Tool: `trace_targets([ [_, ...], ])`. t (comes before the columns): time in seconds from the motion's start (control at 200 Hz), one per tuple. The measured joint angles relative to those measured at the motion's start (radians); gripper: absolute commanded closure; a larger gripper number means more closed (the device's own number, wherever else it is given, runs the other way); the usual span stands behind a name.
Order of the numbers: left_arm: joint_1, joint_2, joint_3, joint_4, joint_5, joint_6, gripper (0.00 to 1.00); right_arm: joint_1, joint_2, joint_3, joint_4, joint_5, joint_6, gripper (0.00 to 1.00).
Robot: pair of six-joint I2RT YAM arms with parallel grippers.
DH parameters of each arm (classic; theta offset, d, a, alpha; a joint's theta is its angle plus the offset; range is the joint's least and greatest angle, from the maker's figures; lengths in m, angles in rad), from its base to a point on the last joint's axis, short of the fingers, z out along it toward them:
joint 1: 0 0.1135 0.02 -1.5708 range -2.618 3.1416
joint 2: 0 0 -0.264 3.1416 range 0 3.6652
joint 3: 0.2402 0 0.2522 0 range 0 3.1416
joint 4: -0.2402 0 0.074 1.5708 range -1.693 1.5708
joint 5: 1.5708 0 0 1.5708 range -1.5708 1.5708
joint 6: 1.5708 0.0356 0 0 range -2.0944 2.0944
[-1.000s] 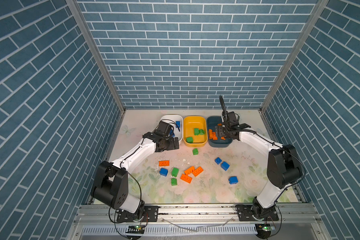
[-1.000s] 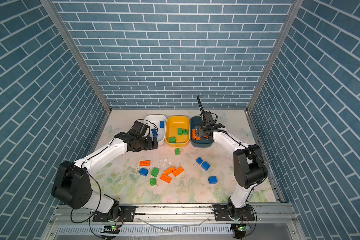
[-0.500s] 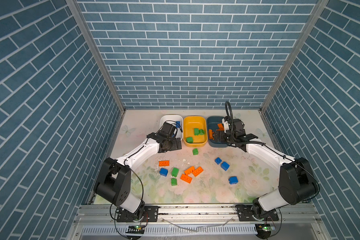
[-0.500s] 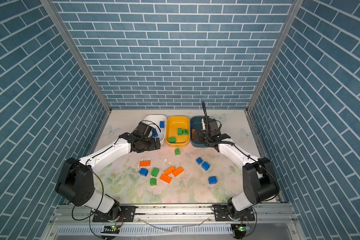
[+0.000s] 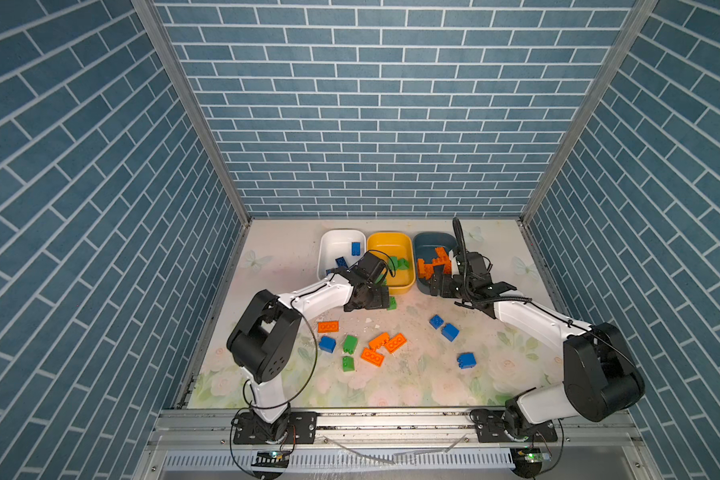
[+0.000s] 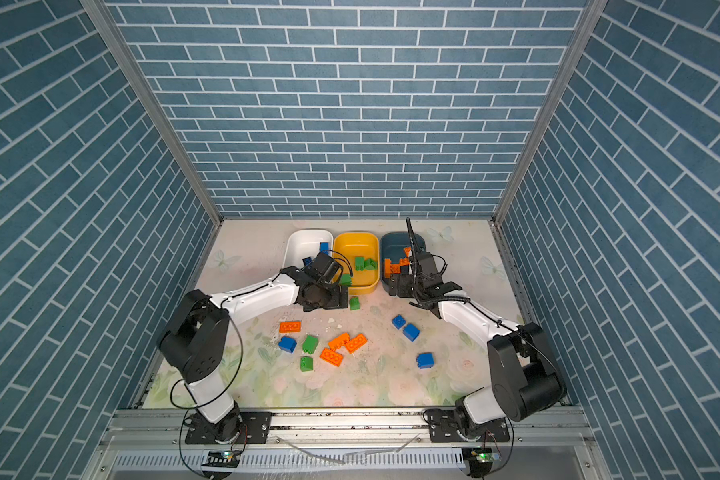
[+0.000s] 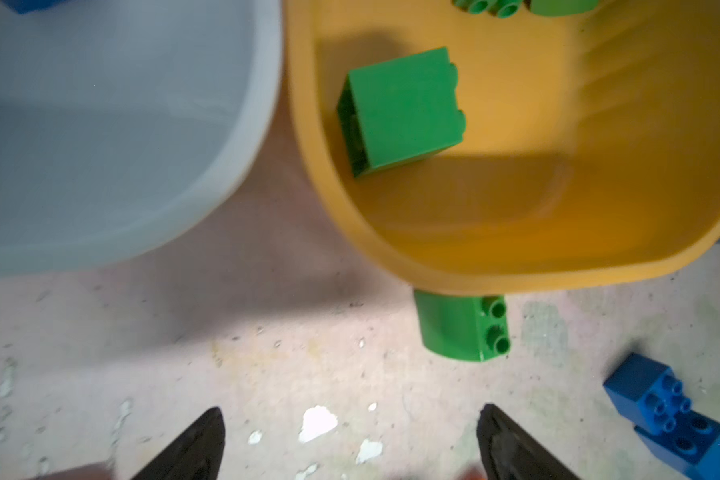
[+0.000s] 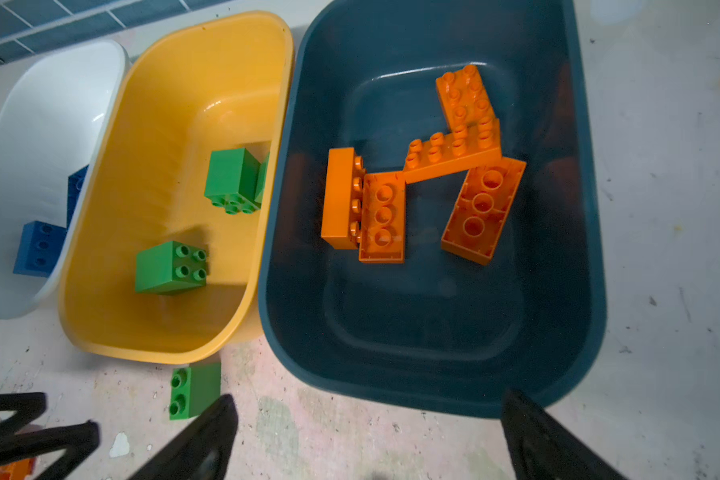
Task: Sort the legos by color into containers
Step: 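Grasp a green brick beside the yellow tub with the left gripper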
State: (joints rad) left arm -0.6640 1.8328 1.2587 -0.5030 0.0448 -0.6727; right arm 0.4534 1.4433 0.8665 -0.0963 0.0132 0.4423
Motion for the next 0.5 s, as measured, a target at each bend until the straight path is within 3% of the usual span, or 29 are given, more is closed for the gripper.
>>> trace_targets([
  [0.345, -0.061, 0.178, 0.135, 0.029, -0.026, -0.049, 0.12, 0.0, -0.066, -0.034, 0.008, 0.072, 0.006, 0.01],
  [0.5, -0.077, 0.224, 0.192, 0.002, -0.05, -0.048, 0.25, 0.0, -0.073, -0.034, 0.006, 0.087, 0.007, 0.01],
])
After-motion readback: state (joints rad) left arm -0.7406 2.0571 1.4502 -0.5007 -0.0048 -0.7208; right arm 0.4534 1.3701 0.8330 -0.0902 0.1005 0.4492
